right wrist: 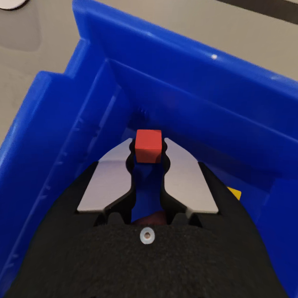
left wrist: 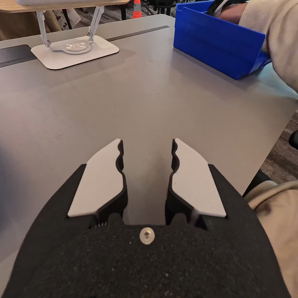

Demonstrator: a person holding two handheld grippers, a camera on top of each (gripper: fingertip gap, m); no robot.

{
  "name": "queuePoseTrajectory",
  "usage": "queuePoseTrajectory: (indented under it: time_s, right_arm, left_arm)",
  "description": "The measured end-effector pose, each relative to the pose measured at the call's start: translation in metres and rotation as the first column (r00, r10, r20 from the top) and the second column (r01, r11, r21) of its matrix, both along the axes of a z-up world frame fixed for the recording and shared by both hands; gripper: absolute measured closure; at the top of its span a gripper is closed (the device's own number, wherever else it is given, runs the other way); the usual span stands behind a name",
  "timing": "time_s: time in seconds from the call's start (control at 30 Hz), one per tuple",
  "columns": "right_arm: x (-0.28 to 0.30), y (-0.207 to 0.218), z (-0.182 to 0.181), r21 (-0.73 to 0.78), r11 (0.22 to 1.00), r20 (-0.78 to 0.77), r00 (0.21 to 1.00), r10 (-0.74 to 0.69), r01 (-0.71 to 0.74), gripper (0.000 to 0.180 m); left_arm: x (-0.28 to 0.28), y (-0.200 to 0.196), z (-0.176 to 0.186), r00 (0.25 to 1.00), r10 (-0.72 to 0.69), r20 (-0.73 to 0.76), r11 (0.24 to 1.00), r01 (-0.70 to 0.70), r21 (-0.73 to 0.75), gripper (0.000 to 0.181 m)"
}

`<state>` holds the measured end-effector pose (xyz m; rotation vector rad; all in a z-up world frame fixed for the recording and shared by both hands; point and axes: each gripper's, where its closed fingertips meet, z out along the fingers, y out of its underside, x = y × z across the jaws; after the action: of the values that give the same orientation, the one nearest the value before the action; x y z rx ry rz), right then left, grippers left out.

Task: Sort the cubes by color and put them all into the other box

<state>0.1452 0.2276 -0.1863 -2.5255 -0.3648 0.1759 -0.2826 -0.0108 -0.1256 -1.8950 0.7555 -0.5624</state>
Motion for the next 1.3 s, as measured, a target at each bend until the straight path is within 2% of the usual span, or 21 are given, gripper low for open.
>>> queuePoseTrajectory:
  time_s: [0.03, 0.1, 0.17, 0.2, 0.27, 0.3, 0.33, 0.4, 0.5, 0.6, 0.73, 1.03, 1.17, 1.3]
  right_arm:
    - [0.003, -0.003, 0.002, -0.004, 1.000, 0.014, 1.000, 0.001, 0.000, 0.137]
    - [0.011, -0.010, 0.022, 0.054, 0.999, 0.044, 0.999, 0.000, -0.003, 0.135]
    - [0.009, -0.026, 0.071, 0.206, 0.978, -0.002, 1.000, -0.013, 0.013, 0.134]
    - [-0.003, -0.040, 0.105, 0.310, 0.950, -0.100, 0.995, -0.006, 0.037, 0.137]
    - [-0.046, -0.084, 0.181, 0.540, 0.832, -0.369, 0.925, 0.096, 0.129, 0.146]
    - [-0.068, -0.111, 0.207, 0.643, 0.749, -0.409, 0.898, 0.163, 0.157, 0.147]
    - [-0.096, -0.138, 0.214, 0.702, 0.700, -0.380, 0.899, 0.216, 0.128, 0.147]
    - [-0.165, -0.187, 0.191, 0.704, 0.710, -0.332, 0.885, 0.327, 0.002, 0.137]
    - [-0.263, -0.252, 0.130, 0.640, 0.750, -0.382, 0.777, 0.500, -0.168, 0.137]
    - [-0.302, -0.282, 0.095, 0.624, 0.740, -0.331, 0.773, 0.542, -0.252, 0.138]
    - [-0.310, -0.286, 0.084, 0.647, 0.691, -0.180, 0.815, 0.550, -0.324, 0.139]
    - [-0.304, -0.277, 0.071, 0.603, 0.733, -0.213, 0.822, 0.528, -0.315, 0.141]
    - [-0.297, -0.275, 0.072, 0.600, 0.740, -0.240, 0.815, 0.528, -0.303, 0.141]
    - [-0.286, -0.269, 0.077, 0.598, 0.752, -0.267, 0.816, 0.512, -0.277, 0.141]
  left_arm:
    - [-0.001, 0.000, -0.001, 1.000, 0.002, -0.006, 1.000, -0.002, -0.001, 0.123]
    - [-0.002, -0.001, -0.003, 1.000, 0.004, -0.004, 1.000, -0.004, -0.011, 0.123]
    - [-0.004, -0.001, -0.004, 1.000, 0.011, 0.008, 1.000, -0.011, -0.028, 0.123]
    - [-0.006, 0.000, -0.004, 1.000, 0.020, 0.014, 0.999, -0.020, -0.034, 0.123]
    - [-0.010, 0.002, -0.002, 0.999, 0.039, 0.030, 0.999, -0.038, -0.037, 0.123]
    - [-0.011, 0.004, 0.000, 0.998, 0.049, 0.035, 0.998, -0.048, -0.033, 0.123]
    - [-0.013, 0.006, 0.001, 0.997, 0.060, 0.040, 0.998, -0.059, -0.026, 0.123]
    - [-0.015, 0.009, 0.001, 0.996, 0.085, 0.039, 0.996, -0.085, -0.018, 0.123]
    - [-0.017, 0.009, 0.000, 0.994, 0.106, 0.034, 0.994, -0.105, -0.026, 0.123]
    - [-0.017, 0.005, -0.003, 0.994, 0.106, 0.016, 0.994, -0.106, -0.026, 0.124]
    - [-0.017, -0.001, -0.007, 0.995, 0.099, -0.002, 0.995, -0.099, -0.027, 0.124]
    - [-0.028, -0.005, -0.007, 0.994, 0.106, 0.018, 0.991, -0.105, -0.081, 0.124]
    - [-0.043, -0.018, 0.020, 0.994, 0.099, 0.038, 0.994, -0.097, -0.059, 0.124]
    - [-0.114, -0.006, 0.057, 0.967, 0.247, -0.059, 0.969, -0.245, 0.033, 0.123]
